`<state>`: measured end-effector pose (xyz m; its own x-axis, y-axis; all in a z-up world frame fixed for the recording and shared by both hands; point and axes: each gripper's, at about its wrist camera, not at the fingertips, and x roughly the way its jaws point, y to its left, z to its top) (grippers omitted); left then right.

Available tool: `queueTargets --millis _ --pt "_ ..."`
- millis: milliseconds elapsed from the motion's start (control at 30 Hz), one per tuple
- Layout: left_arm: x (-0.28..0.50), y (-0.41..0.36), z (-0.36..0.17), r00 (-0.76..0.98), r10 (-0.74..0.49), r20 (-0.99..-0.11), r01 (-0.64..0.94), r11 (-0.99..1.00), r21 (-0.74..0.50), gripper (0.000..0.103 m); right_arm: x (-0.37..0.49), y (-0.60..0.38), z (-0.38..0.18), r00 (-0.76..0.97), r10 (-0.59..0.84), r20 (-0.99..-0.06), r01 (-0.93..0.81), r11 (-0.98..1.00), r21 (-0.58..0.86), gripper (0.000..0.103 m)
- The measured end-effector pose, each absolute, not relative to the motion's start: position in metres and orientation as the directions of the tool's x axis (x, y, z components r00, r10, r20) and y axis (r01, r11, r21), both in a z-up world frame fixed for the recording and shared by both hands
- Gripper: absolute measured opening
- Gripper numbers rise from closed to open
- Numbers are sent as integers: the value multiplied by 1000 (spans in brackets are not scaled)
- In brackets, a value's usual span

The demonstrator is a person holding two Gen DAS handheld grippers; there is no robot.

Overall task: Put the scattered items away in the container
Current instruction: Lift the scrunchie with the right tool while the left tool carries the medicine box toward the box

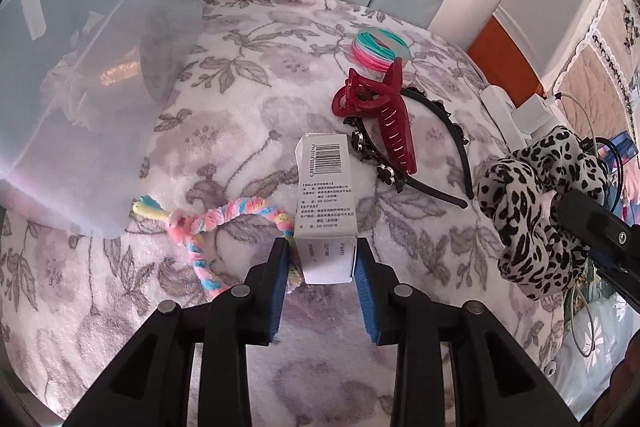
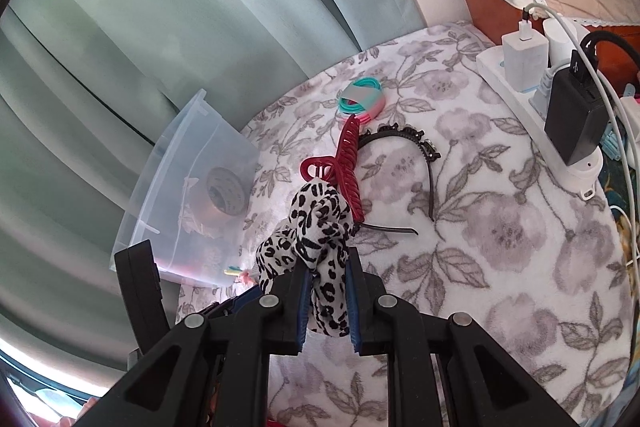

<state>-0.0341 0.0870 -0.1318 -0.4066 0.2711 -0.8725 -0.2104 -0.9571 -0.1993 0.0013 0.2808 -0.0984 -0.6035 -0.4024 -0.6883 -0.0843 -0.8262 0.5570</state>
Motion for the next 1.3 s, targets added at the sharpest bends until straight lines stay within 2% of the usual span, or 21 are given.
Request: queueTargets --millis 167,467,600,800,1033,1300 --pt "-34 88 -124 -434 239 -868 -224 -962 -153 42 0 283 -105 -592 -407 -696 -95 -822 562 17" --pt "-43 103 -129 -438 196 -878 -255 -963 -88 42 -2 285 -114 -575 -411 -708 -114 -816 567 17" --pt "-46 109 -130 -437 195 -878 -271 -959 -79 27 -2 285 -115 -570 -413 -711 -117 -815 568 17" --pt "-41 107 -117 -470 214 -856 -272 -958 -90 26 2 285 -106 -583 -398 -709 -112 -824 555 17" --pt "-31 95 -78 -533 275 -800 -276 -950 -143 26 10 280 -79 -623 -373 -687 -84 -841 534 17" --pt "-13 76 -11 -626 365 -689 -316 -927 -204 26 22 258 -24 -695 -351 -627 -17 -864 503 17"
